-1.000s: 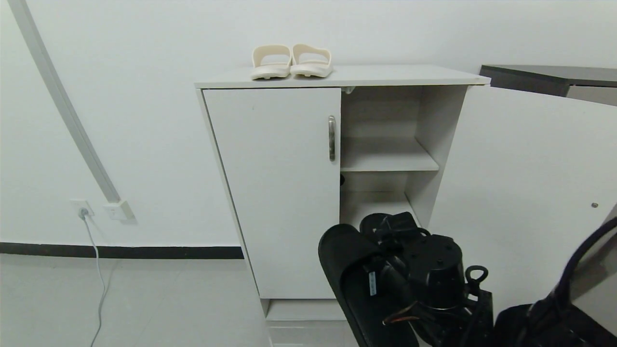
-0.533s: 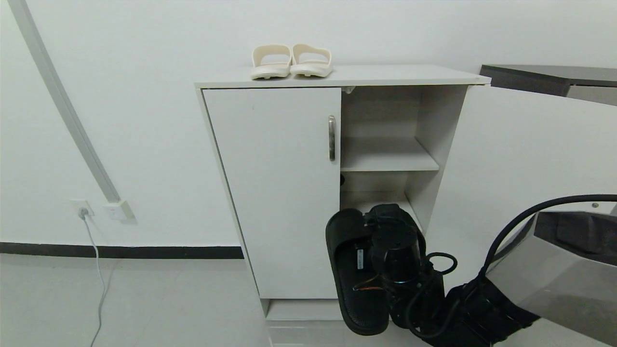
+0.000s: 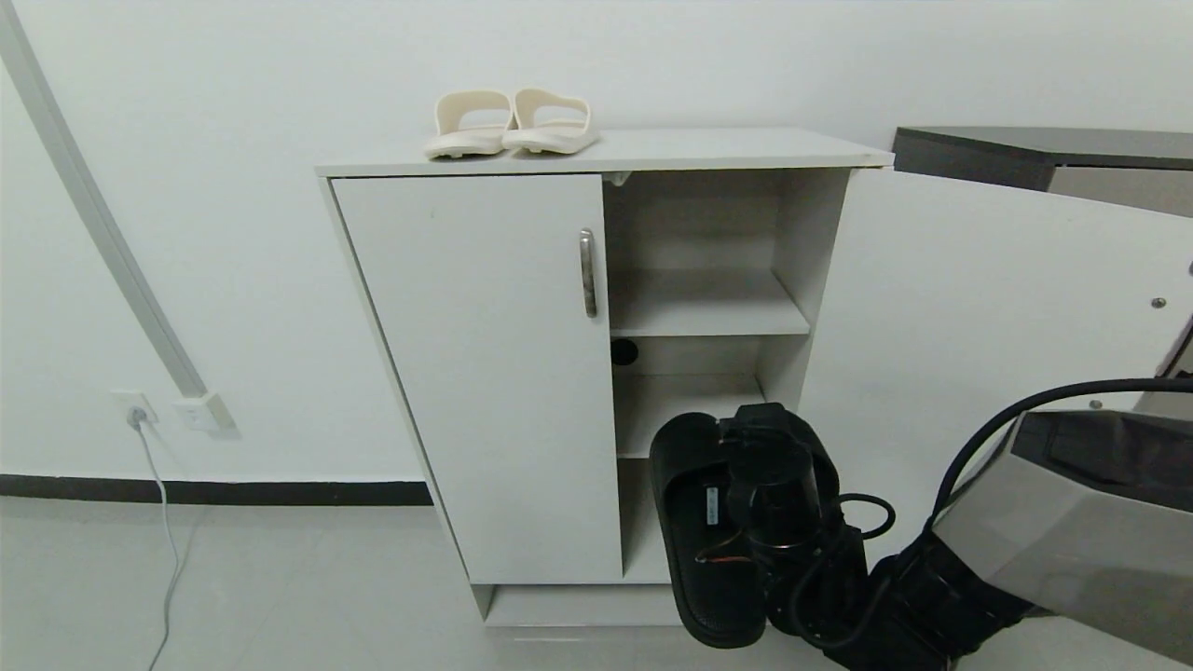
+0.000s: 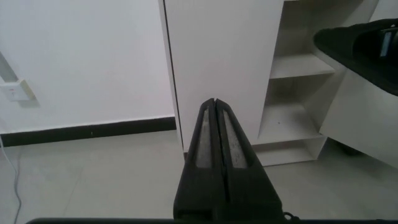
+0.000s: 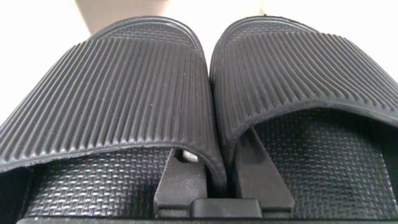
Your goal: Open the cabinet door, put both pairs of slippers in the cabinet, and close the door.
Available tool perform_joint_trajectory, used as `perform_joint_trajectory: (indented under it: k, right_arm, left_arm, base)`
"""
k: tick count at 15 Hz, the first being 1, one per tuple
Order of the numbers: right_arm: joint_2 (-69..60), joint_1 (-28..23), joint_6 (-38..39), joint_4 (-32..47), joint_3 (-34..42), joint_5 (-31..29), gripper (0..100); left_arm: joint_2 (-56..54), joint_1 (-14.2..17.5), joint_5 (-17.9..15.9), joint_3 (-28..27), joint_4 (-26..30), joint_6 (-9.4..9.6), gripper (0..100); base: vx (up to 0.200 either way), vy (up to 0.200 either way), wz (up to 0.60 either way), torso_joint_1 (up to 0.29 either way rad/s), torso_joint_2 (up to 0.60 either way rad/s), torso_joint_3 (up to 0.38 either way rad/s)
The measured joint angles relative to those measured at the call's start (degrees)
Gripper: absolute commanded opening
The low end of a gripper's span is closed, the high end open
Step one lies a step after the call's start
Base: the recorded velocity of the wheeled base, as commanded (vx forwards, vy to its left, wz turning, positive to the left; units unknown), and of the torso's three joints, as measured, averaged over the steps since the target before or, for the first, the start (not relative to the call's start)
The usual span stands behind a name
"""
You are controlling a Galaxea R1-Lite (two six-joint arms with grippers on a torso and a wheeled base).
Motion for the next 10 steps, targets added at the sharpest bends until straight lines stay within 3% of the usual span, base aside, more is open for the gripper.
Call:
perform_joint_trajectory:
  k: [10]
  right_arm:
    - [4.5,-2.0,-0.1,-1.9,-1.7,0.4,0]
  left_arm:
    - [0.0,0.0,0.1,0.0,0.0,-0.38,0]
  base:
    - [0.0,0.0,0.0,0.0,0.0,0.0]
